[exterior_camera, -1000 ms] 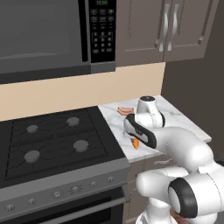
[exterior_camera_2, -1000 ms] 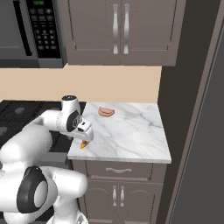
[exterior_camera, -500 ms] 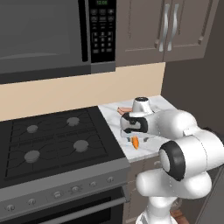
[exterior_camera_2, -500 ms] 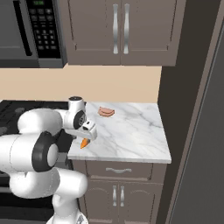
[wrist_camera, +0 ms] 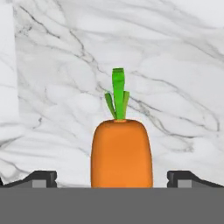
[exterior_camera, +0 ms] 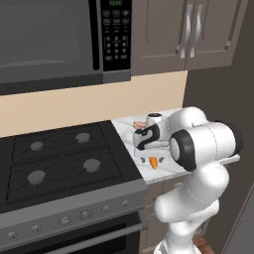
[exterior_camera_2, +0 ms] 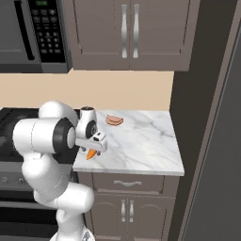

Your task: Place the carrot and sweet potato inside the fridge drawer. Close the drawer after placing the vegetables.

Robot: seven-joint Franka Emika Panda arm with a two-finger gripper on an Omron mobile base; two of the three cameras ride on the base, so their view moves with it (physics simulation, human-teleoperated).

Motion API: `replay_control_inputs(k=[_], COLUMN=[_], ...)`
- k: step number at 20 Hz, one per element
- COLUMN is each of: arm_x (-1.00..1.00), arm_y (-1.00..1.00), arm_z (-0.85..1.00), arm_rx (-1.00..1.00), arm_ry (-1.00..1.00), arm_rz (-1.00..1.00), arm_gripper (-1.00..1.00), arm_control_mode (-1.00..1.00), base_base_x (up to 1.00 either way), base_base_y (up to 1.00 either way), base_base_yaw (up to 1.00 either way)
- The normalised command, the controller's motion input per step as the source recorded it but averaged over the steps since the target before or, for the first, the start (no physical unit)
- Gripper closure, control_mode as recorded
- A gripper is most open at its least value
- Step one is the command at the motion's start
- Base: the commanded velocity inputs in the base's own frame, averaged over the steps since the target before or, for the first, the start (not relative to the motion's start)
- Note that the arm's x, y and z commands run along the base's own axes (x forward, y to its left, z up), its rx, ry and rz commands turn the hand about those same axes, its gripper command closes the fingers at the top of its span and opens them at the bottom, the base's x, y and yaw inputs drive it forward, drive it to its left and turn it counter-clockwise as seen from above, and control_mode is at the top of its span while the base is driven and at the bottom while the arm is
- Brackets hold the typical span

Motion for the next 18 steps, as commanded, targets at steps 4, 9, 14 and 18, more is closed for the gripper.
replay_control_inputs(k=[4,9,14,18], arm_x=[0.29,0.10,-0.36,-0.56], arm_y=[0.00,0.01,0.00,0.02], arm_z=[-0.37,-0.47,-0.13,0.62], arm_rx=[0.00,-0.03,-0.01,0.00], arm_ry=[0.06,0.10,0.03,-0.16], arm_rz=[0.00,0.00,-0.02,-0.01], arm_gripper=[-1.00,1.00,1.00,1.00], arm_control_mode=[-1.00,-1.00,-1.00,-1.00], base_base_x=[0.00,0.00,0.00,0.00], base_base_y=[0.00,0.00,0.00,0.00], base_base_yaw=[0.00,0.00,0.00,0.00])
